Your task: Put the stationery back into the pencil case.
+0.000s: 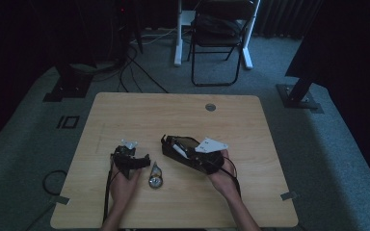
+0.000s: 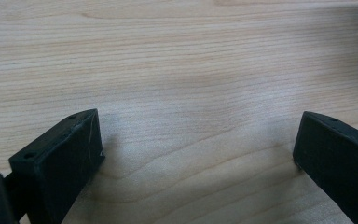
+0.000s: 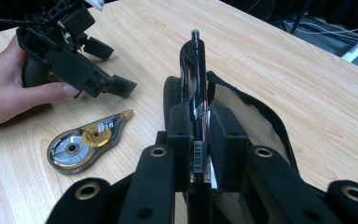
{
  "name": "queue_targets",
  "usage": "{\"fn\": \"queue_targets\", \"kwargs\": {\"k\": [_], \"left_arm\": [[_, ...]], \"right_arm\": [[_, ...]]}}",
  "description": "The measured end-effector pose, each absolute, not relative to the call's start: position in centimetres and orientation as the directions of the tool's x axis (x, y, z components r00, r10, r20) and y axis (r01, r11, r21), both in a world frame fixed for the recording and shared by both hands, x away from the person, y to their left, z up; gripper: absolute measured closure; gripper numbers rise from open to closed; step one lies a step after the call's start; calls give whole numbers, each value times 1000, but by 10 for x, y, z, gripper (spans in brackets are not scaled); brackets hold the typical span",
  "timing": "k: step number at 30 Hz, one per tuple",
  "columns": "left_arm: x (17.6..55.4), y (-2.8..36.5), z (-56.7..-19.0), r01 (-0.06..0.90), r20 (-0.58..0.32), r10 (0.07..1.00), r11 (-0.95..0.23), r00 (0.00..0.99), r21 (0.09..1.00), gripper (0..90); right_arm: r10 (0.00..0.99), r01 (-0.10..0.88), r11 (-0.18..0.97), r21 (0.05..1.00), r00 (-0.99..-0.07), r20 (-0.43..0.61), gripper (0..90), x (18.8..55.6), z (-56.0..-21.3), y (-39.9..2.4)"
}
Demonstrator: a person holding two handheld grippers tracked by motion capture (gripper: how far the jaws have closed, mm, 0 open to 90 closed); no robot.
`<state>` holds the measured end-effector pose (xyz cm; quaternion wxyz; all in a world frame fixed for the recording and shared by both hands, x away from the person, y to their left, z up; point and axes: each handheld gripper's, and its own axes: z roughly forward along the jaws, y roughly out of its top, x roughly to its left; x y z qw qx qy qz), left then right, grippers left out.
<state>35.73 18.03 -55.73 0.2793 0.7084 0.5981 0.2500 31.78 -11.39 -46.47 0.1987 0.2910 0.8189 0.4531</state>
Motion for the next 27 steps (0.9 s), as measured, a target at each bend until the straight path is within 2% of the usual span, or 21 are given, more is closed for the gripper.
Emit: {"fn": "queue_targets", "kwargs": {"k": [27], "left_arm": [[357, 180, -557, 708, 20, 987, -128, 160, 695, 15]], "right_arm": [[667, 318, 415, 852, -743, -47, 797, 337, -468, -116]]}}
